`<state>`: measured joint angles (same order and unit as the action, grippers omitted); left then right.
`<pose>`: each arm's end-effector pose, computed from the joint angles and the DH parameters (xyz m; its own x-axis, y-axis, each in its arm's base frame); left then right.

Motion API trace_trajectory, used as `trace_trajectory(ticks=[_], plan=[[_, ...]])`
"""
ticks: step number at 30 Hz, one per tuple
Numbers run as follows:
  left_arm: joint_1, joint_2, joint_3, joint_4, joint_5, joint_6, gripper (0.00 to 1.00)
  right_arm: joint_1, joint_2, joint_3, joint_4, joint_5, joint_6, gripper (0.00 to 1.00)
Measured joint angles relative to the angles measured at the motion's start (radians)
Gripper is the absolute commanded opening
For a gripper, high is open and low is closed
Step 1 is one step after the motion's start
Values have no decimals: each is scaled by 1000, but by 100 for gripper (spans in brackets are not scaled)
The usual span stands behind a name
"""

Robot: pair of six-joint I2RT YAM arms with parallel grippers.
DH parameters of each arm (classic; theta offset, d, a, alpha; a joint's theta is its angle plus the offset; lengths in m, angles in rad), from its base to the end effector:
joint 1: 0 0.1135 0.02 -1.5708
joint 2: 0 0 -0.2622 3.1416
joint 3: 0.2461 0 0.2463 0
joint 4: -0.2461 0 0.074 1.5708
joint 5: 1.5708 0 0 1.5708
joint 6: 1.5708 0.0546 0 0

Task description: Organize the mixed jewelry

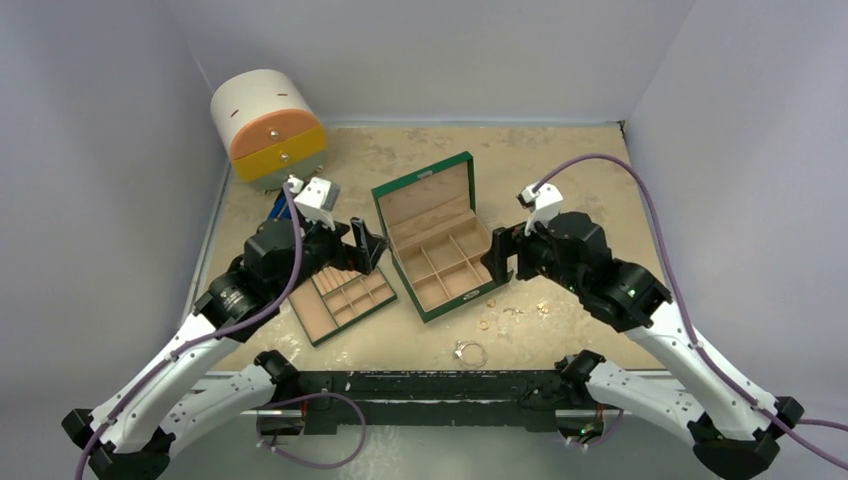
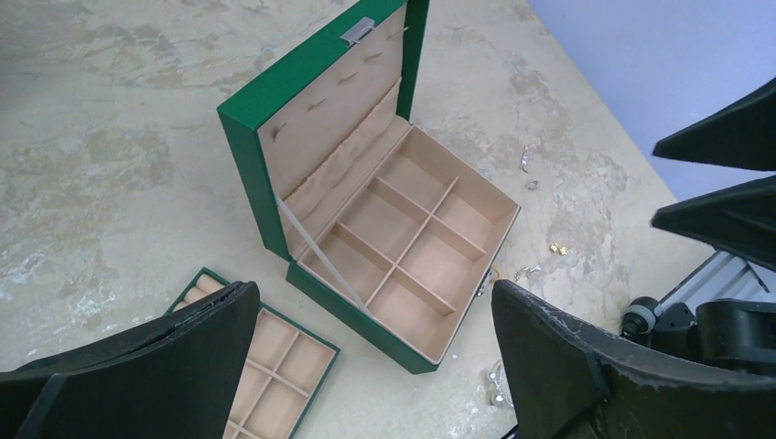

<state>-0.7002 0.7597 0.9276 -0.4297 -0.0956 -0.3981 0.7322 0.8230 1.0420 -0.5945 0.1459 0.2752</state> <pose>0.1405 -0.1116 0.3599 -0.4038 -0.1644 -0.9000 0.4496 0.8211 -0.3517 0.1399 0.1151 0.3693 -0.4149 -0.0114 -0.9098 -0.4656 0.8618 0.2015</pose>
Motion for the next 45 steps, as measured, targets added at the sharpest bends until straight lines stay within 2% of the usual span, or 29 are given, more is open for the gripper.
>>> trace_trajectory(ticks=[5,10,23,34,45], plan=[[0,-22,0,5,8,16,99,0,61,-35,1,-60,10,78],[0,-42,-12,25,6,27,99,3,125,-104,9,-137,32,76],[0,-14,-43,24,-5,43,99,66,167,-274,114,-247,147,62],[0,-3,-43,24,-3,43,99,168,193,-348,171,-231,281,53],[0,-3,-44,24,-3,43,99,387,319,-358,168,-62,460,44]])
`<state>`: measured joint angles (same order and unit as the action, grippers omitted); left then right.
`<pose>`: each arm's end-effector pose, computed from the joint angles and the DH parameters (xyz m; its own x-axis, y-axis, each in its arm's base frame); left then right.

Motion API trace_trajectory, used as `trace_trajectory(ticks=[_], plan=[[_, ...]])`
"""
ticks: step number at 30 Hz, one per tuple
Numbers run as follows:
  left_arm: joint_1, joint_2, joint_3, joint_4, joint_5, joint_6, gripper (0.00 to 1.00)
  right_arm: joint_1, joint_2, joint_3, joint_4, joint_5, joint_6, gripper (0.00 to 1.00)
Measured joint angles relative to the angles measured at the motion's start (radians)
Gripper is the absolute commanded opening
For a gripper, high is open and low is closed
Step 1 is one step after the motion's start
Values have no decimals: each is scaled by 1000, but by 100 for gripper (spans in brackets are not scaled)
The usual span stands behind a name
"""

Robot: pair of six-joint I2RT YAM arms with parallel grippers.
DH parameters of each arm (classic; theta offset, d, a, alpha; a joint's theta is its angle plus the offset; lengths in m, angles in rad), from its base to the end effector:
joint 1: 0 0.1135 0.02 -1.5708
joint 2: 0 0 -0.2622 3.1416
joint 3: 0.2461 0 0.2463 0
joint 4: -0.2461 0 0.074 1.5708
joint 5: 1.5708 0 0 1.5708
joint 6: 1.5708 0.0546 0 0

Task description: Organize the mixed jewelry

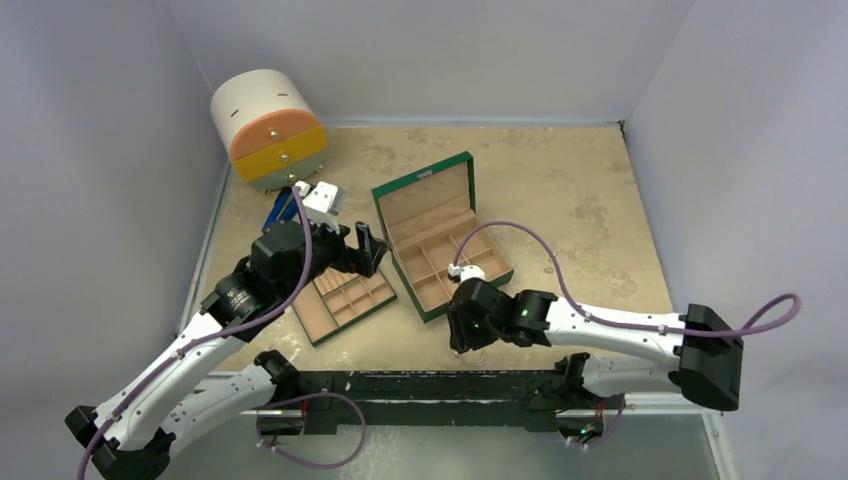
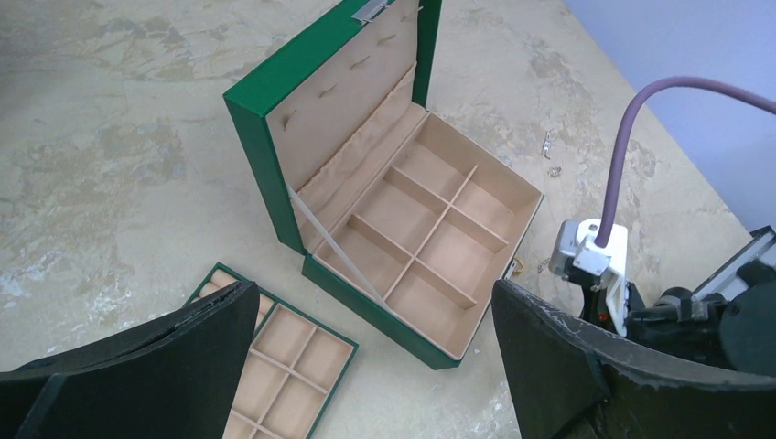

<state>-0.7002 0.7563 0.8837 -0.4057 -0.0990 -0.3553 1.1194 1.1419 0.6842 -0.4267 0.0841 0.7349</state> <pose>0.1427 -0.1131 0.3480 -0.3947 -0.1200 -0.9109 0.4600 0.8324 -0.3090 0.1058 0.2078 0.2009 -0.8360 -0.1928 -0.5138 -0.4217 0.8247 0.3767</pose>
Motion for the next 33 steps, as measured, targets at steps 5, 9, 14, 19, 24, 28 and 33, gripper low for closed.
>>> trace_trajectory(ticks=[5,9,14,19,24,28,33], plan=[[0,-2,-6,0,0,0,99,71,79,0,-15,88,94,42],[0,-4,-12,-2,0,0,99,102,111,0,-15,111,137,42],[0,-9,-13,-2,2,0,99,127,137,0,-3,116,178,40],[0,-18,-13,-2,4,0,99,144,161,0,10,127,216,37],[0,-22,-14,-2,8,0,99,150,176,0,9,147,245,36],[0,-26,-14,-2,10,0,99,152,185,0,5,165,264,34],[0,-31,-15,-2,10,0,99,157,204,0,6,173,278,33]])
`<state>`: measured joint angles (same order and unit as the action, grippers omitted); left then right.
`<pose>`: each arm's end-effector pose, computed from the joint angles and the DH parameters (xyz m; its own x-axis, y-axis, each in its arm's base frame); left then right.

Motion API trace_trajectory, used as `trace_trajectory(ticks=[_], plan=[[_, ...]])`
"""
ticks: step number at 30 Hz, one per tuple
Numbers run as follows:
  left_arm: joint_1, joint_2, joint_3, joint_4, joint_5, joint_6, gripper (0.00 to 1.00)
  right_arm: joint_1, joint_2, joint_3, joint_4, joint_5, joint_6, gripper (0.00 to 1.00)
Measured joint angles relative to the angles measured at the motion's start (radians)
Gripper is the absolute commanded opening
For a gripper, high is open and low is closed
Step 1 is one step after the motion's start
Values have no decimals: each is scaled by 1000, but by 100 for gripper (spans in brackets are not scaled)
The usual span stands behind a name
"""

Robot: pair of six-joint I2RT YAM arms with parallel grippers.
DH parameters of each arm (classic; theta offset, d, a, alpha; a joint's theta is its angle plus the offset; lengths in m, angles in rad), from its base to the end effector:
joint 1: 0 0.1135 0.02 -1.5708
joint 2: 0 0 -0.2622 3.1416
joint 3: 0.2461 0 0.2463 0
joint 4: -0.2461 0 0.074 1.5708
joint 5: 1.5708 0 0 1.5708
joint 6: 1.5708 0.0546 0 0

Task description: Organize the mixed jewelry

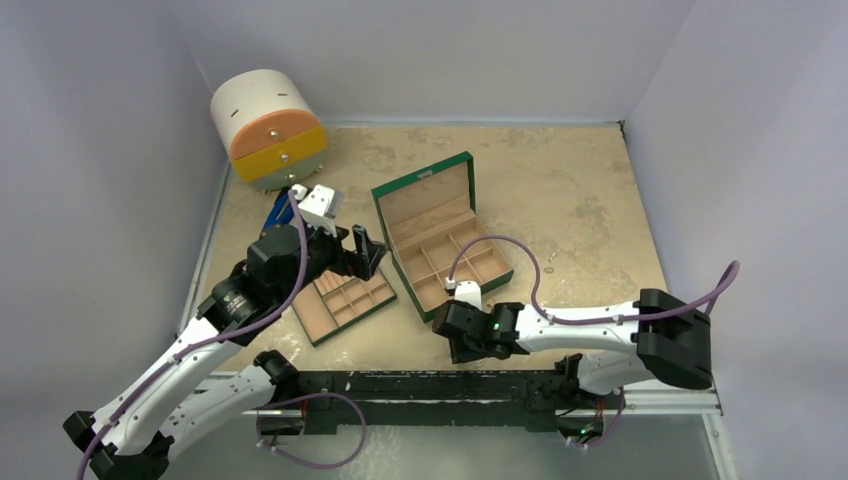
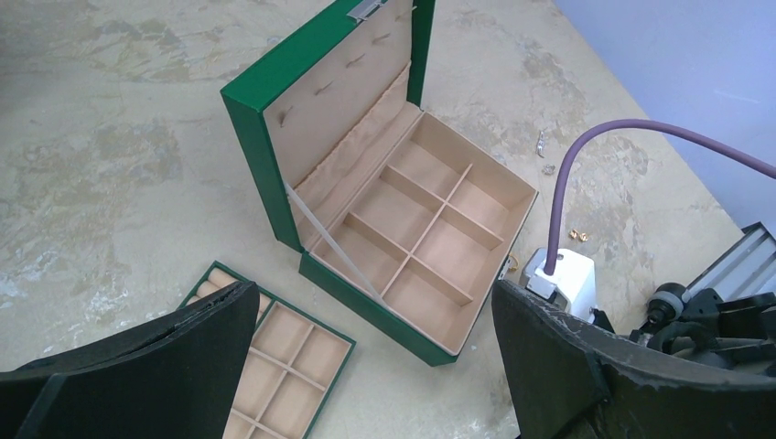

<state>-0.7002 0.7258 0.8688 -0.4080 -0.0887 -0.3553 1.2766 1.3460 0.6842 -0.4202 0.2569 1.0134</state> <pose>0.1375 -0.1095 0.3473 -0.3883 -0.1259 -0.9129 0.4708 0.8245 -0.3140 0.0847 0.2318 0.1577 -0.8916 -0.1121 -0.4388 -0.2541 0.9258 0.2798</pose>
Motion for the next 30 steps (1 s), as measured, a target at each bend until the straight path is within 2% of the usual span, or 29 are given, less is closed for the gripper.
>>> trace_trajectory(ticks=[10,17,24,30], plan=[[0,-5,0,0,0,0,99,2,43,4,2,15,1,30],[0,-10,0,0,0,0,99,6,55,13,4,15,1,24],[0,-10,0,0,0,0,99,6,55,15,2,21,5,0],[0,-10,0,0,4,0,99,6,53,33,-20,32,4,0]])
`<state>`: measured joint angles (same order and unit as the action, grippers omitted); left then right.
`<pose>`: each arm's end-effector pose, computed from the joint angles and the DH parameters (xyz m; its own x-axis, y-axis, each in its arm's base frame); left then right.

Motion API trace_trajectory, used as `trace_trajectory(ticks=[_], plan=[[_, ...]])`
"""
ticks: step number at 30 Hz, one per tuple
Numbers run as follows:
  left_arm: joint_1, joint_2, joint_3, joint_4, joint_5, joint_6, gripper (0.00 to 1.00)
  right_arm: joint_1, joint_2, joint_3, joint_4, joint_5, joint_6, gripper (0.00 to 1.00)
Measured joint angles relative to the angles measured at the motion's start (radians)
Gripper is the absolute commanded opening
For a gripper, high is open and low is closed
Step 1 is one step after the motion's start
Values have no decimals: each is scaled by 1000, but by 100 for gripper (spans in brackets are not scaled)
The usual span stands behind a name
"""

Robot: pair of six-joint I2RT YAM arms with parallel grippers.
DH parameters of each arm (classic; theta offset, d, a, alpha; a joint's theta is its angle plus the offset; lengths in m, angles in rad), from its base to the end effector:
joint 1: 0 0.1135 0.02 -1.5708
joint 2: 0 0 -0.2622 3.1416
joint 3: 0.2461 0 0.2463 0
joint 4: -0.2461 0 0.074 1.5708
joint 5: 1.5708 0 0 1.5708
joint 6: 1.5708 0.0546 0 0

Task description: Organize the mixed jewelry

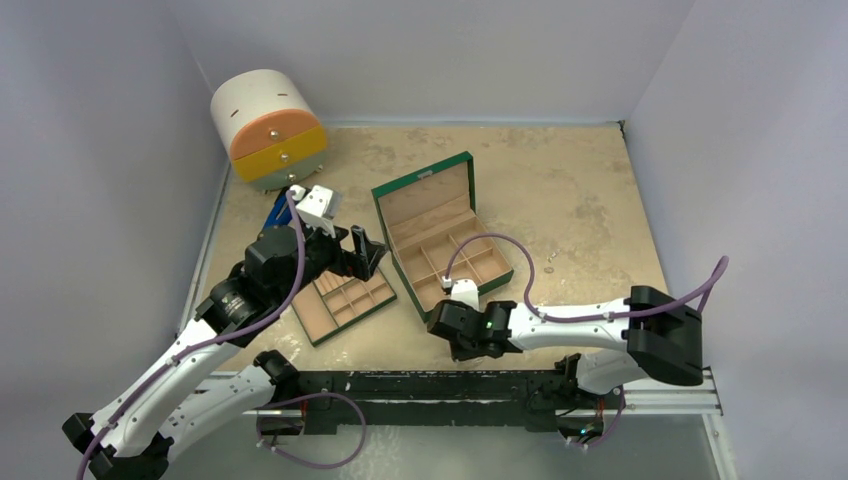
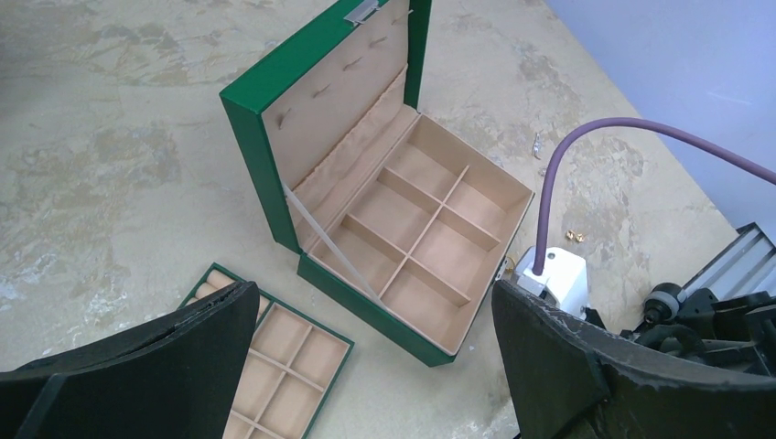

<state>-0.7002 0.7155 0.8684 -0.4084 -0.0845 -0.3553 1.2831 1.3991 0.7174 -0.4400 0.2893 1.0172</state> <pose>0.1355 -0.1081 0.3487 -0.3828 -0.1307 -0.9145 0.4762 0.8204 -0.3166 0.0868 0.2385 0.1541 -0.8863 -0.1218 -0.4469 -0.2473 0.9402 0.2342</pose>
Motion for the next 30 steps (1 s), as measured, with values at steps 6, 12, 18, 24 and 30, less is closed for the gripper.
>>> trace_trajectory(ticks=[6,12,18,24,30], plan=[[0,0,0,0,0,0,99,0,-45,38,-55,24,0,0],[0,0,0,0,0,0,99,0,-107,105,-127,51,-14,0],[0,0,0,0,0,0,99,-1,-150,205,-215,147,-66,0],[0,0,0,-4,0,1,99,-34,-177,311,-239,217,-172,0],[0,0,0,-5,-1,2,99,-139,-189,360,-213,219,-314,0]])
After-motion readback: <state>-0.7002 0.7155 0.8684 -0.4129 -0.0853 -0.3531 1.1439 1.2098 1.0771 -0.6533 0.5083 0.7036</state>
